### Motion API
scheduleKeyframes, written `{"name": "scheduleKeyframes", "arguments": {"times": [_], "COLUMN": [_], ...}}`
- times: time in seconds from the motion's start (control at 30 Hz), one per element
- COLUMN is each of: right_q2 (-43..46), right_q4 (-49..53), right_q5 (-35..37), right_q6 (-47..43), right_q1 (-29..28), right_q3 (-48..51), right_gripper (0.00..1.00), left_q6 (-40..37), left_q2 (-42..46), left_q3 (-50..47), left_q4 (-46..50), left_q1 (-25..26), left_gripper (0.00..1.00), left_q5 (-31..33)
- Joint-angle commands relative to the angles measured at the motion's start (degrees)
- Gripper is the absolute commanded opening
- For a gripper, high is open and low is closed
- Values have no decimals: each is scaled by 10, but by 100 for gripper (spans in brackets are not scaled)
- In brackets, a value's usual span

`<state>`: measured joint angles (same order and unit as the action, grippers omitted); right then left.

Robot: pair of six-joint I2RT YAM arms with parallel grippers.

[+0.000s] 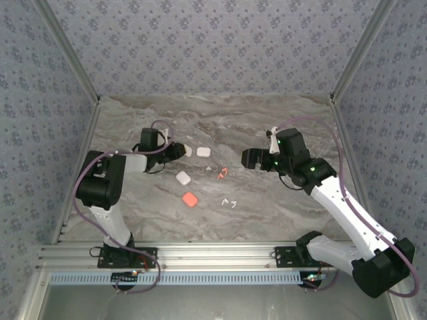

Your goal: Insert wireless bluetooth earbuds into charging case

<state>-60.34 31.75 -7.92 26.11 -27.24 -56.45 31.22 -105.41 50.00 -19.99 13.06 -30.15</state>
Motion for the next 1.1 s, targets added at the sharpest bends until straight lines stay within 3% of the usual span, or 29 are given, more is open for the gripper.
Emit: {"name": "scheduleKeyframes", "arguments": {"times": [0.0, 0.33, 0.57, 0.87, 1.07], "right_q2": [-2, -15, -81, -279, -438], "right_q4": [6, 24, 71, 73, 81], "right_q5": [-11, -2, 59, 115, 133], "right_q6": [8, 7, 4, -7, -46], "right_q1": [3, -9, -82, -216, -275], "right_q3": [1, -12, -49, -159, -273], "right_gripper": [100, 100, 100, 97, 86], "left_q6": [-1, -37, -75, -106, -91], "left_q2": [-3, 35, 132, 344, 454], "left_q3": [13, 19, 19, -20, -30], "left_q4": [-6, 37, 97, 186, 298], "left_q1": [-3, -10, -24, -42, -79], "left_gripper": [35, 54, 67, 85, 99], "left_q5": [6, 41, 50, 130, 191]}}
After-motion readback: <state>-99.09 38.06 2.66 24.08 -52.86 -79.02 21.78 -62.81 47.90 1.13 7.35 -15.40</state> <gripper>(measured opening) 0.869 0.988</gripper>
